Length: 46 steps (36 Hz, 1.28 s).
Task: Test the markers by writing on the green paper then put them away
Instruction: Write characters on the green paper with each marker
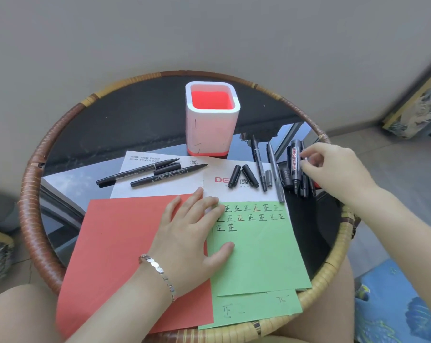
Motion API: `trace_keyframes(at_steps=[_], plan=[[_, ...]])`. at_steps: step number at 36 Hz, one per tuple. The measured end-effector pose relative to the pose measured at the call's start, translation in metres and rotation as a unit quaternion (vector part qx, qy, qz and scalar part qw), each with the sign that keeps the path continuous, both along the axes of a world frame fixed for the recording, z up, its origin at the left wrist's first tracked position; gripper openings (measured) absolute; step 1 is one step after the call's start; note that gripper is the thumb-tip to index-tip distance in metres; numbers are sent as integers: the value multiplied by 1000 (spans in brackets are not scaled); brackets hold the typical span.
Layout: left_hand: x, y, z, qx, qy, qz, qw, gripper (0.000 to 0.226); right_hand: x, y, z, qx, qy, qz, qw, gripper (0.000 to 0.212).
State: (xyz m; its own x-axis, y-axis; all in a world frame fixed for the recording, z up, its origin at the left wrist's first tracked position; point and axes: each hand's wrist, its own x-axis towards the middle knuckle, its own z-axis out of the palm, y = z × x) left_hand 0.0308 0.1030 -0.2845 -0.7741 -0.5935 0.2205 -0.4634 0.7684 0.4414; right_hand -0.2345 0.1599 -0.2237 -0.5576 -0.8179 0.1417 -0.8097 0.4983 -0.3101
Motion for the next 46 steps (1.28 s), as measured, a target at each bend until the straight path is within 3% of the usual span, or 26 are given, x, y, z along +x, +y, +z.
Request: trace_keyframes(at_steps=[4,9,13,16,18,21,22,24,27,31,34,36,41,46], plan=[[0,0,1,3,-6,-5,1000,57,7,-9,-5,38,-2,-2,999,22],[1,1,3,-8,-19,-5,1000,57,13,-24,-8,39,-15,-49,998,41],[1,0,4,-24,-33,-8,999,57,13,-30,-1,21,-123,-88,988,52],[1,1,4,-23,-36,-7,999,58,18,-23,8,-52,-217,-89,971,46],[0,1,4,-23,-37,-5,999,58,28,-15,14,-93,-336,-83,933,31],[0,1,4,-22,-34,-3,999,56,45,2,18,-132,-549,-76,822,15],[0,1,4,-19,-34,-3,999,56,51,7,17,-142,-594,-62,789,16],[0,1,4,-12,-34,-3,999,57,63,16,12,-162,-627,-33,762,19],[-1,1,5,0,-34,-4,999,57,83,24,1,-241,-583,-5,776,18],[-1,2,5,-5,-36,-2,999,58,107,22,-8,-272,-470,30,839,25],[-1,2,5,-1,-32,0,999,59,120,20,-10,-263,-463,37,846,37],[-1,2,5,2,-31,1,1000,60,125,19,-13,-260,-451,26,853,32],[-1,2,7,16,-33,2,999,61,128,16,-32,-291,-364,-51,883,34],[-1,2,8,22,-36,3,999,62,126,17,-44,-301,-300,-53,904,41]])
